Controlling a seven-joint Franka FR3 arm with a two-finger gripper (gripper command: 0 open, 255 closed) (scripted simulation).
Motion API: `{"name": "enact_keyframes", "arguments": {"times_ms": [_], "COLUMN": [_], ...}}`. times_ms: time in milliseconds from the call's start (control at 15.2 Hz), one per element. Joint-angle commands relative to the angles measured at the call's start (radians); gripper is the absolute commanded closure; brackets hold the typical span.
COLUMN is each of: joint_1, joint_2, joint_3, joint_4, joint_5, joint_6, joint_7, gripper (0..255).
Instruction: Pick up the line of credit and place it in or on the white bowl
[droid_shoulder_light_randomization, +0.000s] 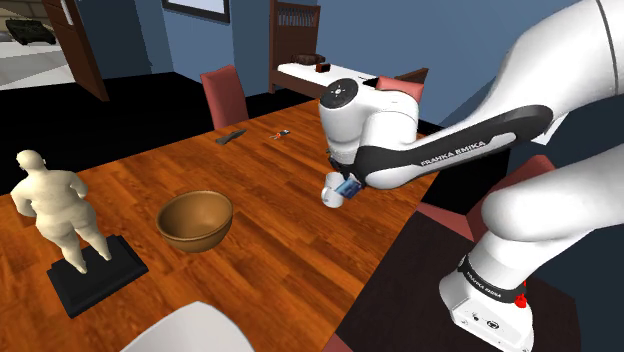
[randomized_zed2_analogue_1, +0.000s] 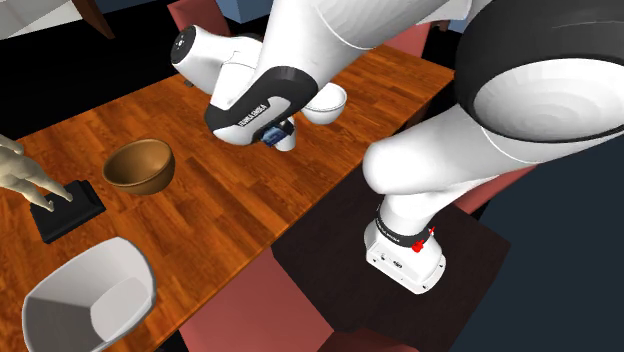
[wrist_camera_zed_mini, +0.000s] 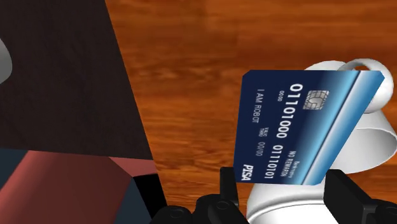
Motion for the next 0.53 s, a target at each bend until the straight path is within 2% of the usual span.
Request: {"name": "enact_keyframes", "arguments": {"times_ms": [0,462], "joint_1": [-0.028,-0.200], "joint_2": [0.001,0.086], "joint_3": [-0.035,-0.099], "joint_4": [-0.019,0.003], "joint_5": [-0.029,-0.179], "joint_6": [0.038,0.147], "joint_7": [-0.036,-0.119], "gripper": [255,255]}}
